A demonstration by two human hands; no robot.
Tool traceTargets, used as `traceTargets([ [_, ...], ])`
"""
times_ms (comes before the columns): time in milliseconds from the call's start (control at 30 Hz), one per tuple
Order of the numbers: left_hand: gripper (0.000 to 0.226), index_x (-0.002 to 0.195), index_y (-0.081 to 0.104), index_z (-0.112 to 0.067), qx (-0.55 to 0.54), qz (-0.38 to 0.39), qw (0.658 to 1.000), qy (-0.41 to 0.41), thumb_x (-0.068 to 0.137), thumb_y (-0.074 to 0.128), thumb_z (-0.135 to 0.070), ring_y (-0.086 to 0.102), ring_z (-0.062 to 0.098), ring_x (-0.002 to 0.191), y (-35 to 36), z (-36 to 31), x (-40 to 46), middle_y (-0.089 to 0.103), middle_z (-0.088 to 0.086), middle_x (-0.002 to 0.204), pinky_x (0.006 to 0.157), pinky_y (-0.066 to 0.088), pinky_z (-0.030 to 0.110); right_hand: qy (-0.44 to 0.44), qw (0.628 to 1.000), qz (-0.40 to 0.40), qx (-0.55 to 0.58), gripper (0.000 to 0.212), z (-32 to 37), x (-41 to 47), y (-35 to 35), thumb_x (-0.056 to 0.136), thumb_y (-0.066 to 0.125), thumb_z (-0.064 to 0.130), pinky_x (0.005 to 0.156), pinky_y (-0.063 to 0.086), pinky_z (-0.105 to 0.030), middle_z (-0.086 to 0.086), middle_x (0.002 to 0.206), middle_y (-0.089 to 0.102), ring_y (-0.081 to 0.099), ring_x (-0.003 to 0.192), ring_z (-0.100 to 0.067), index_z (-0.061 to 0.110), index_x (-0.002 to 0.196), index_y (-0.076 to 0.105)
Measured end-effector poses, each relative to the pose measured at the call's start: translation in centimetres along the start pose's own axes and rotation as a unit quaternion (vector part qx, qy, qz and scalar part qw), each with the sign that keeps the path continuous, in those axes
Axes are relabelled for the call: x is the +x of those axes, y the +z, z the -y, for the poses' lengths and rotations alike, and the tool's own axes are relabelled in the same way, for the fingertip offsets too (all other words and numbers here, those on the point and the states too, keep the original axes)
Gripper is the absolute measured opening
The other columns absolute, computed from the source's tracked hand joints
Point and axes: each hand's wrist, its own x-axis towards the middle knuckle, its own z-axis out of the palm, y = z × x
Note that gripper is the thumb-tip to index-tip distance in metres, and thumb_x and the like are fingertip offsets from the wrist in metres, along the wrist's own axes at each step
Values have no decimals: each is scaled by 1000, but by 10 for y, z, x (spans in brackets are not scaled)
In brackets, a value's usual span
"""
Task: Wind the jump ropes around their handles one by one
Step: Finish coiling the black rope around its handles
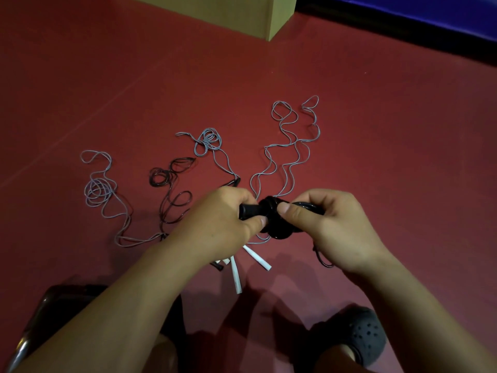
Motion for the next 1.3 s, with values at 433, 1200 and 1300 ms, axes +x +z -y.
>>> traceTargets([
  [433, 7, 81, 66, -27, -23, 27, 998, 48, 87, 71, -28, 44, 5, 50, 3, -2, -1, 54, -9, 59, 51, 37, 22, -33, 997, -24, 60, 18, 2, -1, 0, 86, 69, 6, 51, 46, -28, -16, 61, 67, 59, 54, -22, 2, 68, 66],
  [1200, 6, 92, 65, -24, -152, 255, 950, 100, 96, 63, -28, 54, 7, 57, -10, -21, -15, 61, -9, 66, 55, 44, 20, 137, 973, 49, 181, 7, 3, 1, -35, 63, 71, 19, 52, 41, -23, 2, 60, 57, 47, 51, -11, 21, 69, 74],
  [1300, 13, 88, 62, -21, -179, 266, 943, 94, 96, 59, -32, 46, 11, 51, -13, -26, -16, 58, -5, 60, 53, 44, 28, 161, 953, 81, 245, 6, 2, 1, -38, 68, 67, 14, 45, 50, -22, -5, 61, 59, 55, 46, -12, 18, 69, 70],
])
